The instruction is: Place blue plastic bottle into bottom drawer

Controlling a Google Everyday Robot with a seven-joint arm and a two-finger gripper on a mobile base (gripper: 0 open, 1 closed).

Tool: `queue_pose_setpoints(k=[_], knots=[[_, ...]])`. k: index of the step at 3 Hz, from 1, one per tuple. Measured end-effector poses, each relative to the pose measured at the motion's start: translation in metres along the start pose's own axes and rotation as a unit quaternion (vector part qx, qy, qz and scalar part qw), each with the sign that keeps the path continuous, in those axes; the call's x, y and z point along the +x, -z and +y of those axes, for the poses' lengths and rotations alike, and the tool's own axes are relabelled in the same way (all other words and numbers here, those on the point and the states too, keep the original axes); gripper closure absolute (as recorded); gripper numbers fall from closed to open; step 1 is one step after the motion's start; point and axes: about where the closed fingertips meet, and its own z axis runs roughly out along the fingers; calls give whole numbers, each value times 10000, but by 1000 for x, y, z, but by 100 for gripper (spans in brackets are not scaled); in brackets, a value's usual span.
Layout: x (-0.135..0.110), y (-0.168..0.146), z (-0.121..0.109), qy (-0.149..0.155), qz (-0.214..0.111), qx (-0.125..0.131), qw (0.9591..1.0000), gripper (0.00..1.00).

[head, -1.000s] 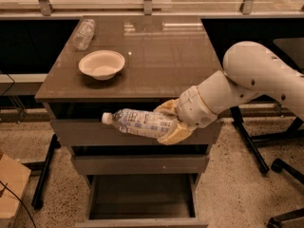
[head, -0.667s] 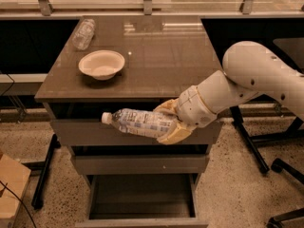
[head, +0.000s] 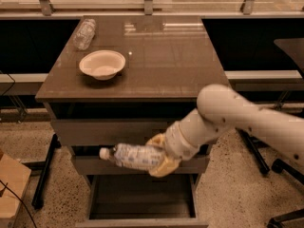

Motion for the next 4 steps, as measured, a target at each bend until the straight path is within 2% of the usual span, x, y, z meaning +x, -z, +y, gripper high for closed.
queue_pose_setpoints(k=[1,2,3,4], knots=[[41,-59,22,-415,-122,-195,9989,100],[95,-118,46,-1042,-267,-371,9935,100],[142,-166,56,-1558,-486,-432,9856,100],[147,-181,63,-1660,-572,-551,9829,100]])
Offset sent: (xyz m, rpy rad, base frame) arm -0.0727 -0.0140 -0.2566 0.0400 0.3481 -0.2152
